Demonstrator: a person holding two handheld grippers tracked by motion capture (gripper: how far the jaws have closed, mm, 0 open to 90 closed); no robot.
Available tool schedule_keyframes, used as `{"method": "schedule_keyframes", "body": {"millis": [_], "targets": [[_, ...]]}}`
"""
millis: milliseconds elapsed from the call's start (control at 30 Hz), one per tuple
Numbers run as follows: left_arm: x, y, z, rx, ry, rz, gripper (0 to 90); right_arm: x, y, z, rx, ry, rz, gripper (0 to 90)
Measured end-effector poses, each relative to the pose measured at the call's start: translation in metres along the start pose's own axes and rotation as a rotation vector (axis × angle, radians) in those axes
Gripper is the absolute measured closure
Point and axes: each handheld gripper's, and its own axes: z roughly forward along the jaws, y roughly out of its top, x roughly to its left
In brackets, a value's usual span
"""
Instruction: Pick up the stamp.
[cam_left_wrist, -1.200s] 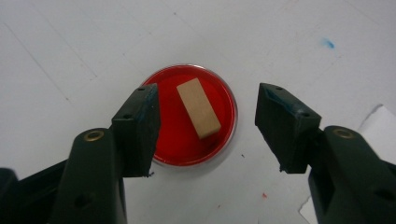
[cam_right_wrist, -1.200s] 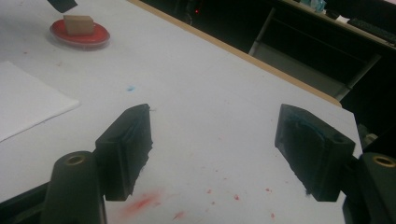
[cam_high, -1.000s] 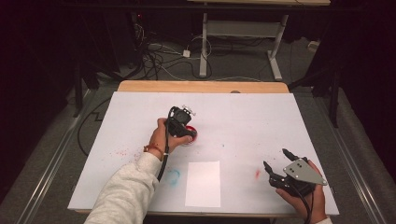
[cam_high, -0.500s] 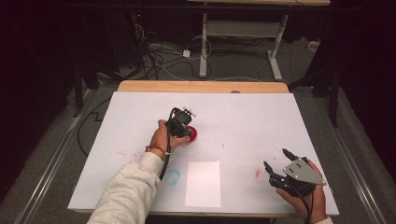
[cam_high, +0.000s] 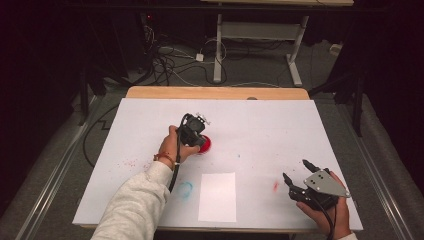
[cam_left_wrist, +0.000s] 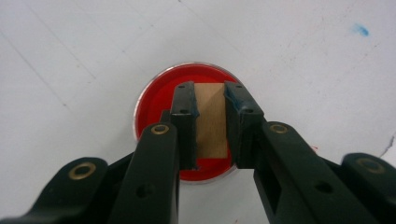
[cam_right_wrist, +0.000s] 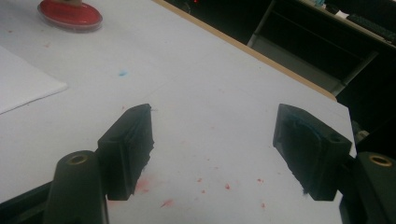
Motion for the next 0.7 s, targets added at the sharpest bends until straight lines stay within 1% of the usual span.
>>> {"method": "schedule_keyframes", "body": {"millis": [67, 100, 200, 400, 500, 533, 633, 700], "targets": [[0.001, 0.0, -0.009, -0.012, 0.008, 0.005, 73.7, 0.0, 0.0, 0.0, -0.002, 0.0, 0.001, 29.0], [0.002, -0.001, -0.014, -0.018, 0.004, 0.012, 73.7, 0.0, 0.001, -0.001, -0.003, -0.001, 0.002, 29.0], [0.004, -0.002, -0.024, -0.034, 0.006, 0.013, 73.7, 0.0, 0.002, -0.001, -0.006, -0.002, 0.007, 29.0], [0.007, -0.001, -0.038, -0.058, -0.006, 0.029, 73.7, 0.0, 0.005, 0.001, -0.016, -0.001, 0.013, 28.9], [0.007, 0.0, -0.04, -0.068, -0.009, 0.035, 73.7, 0.0, 0.004, 0.002, -0.011, 0.001, 0.01, 28.9], [0.008, 0.0, -0.04, -0.065, -0.012, 0.039, 73.7, 0.0, 0.004, 0.002, -0.011, 0.002, 0.009, 28.9], [0.008, 0.0, -0.037, -0.072, -0.022, 0.036, 73.6, 0.0, 0.003, 0.002, -0.009, 0.004, 0.012, 28.9], [0.007, 0.001, -0.036, -0.07, -0.03, 0.043, 73.7, 0.001, 0.003, 0.001, -0.007, 0.003, 0.012, 28.7]]}}
